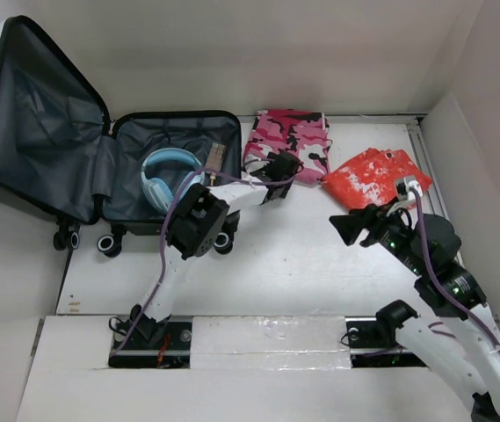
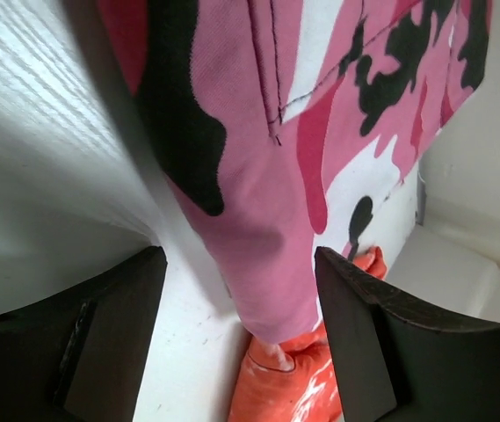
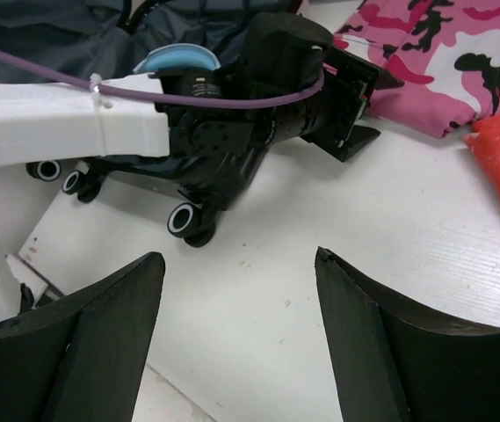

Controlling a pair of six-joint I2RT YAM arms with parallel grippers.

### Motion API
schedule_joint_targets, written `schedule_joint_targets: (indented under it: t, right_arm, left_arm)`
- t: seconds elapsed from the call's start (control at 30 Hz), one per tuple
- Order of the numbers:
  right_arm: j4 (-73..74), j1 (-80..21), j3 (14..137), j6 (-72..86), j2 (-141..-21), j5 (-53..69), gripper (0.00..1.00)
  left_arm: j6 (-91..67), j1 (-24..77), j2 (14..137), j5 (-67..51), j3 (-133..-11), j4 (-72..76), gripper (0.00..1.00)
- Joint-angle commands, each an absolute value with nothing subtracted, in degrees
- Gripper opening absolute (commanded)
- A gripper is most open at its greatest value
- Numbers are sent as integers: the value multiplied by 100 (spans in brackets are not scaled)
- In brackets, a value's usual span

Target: Pack the luggage

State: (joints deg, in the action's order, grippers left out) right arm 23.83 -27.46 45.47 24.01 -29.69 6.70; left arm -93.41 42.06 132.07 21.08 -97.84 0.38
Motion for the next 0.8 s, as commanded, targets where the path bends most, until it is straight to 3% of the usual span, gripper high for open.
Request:
schedule_joint_targets:
  t: [0.0,0.2,0.43,0.63,0.77]
  right_arm:
    - [2443,-2795,4667,2268,-2752,826,75]
    - [2496,-2795,4667,2268,-2619,1203,75]
    - [2496,-2795,4772,2268,-2566,1230,75]
    - [2558,-2795,4887,2215,-2672,1397,75]
    - [2558,-2795,4939,2215,-2672,1397,75]
  left_arm:
    - [-9686,4236,13157,2654,-10282,-1174,65]
    - [-9799,4105,13964,2936,-11678,-2442,64]
    - [-9861,3999,14238,2874,-11874,-2794,59]
    - [-9809,3999,13948,2971,-11329,-2856,59]
    - [-9809,3999,14352,2830,-11987,-3505,59]
